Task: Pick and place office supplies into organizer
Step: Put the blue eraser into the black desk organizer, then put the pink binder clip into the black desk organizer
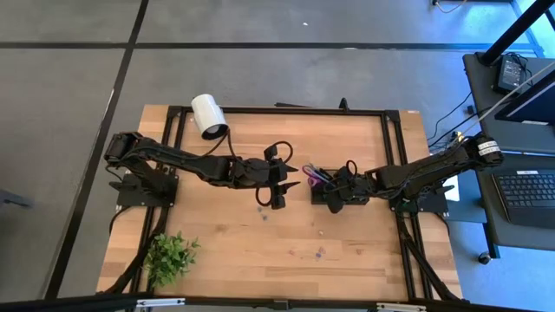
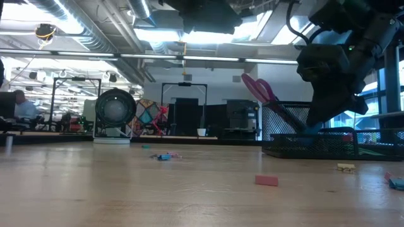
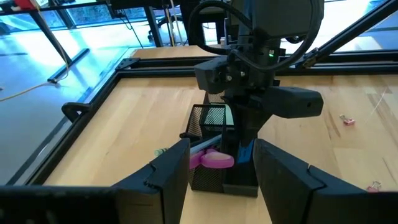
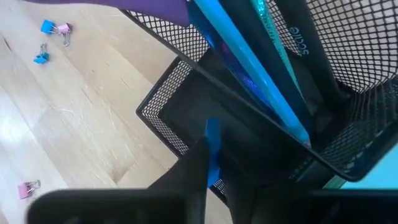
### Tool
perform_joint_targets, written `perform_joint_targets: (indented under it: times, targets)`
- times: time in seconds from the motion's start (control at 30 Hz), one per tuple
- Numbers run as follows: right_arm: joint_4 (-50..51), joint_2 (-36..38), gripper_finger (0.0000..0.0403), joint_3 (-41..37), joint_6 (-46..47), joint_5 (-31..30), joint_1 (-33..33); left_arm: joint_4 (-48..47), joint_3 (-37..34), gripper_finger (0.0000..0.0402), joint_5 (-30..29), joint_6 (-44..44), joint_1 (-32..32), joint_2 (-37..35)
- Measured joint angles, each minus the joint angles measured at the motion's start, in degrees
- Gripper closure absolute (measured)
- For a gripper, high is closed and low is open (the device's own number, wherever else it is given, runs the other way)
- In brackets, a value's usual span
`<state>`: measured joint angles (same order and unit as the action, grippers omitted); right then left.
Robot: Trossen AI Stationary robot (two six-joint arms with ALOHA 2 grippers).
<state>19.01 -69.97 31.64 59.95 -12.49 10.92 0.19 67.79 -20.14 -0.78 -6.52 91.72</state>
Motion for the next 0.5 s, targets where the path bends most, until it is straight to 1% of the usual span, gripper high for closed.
perform_joint_targets:
  times: [0.13, 0.23, 0.5]
  targets:
    - [0.01, 0.0, 0.0329, 0.0, -0.21, 0.0, 0.0, 0.0, 0.0, 0.0231, 0.0, 0.0, 0.0, 0.02]
    - [0.01, 0.0, 0.0316, 0.0, -0.21, 0.0, 0.0, 0.0, 0.0, 0.0231, 0.0, 0.0, 0.0, 0.02]
    - [0.02, 0.0, 0.0313, 0.02, -0.21, 0.08, 0.0, -0.82, 0.0, 0.0231, 0.13, 0.82, 0.0, 0.02]
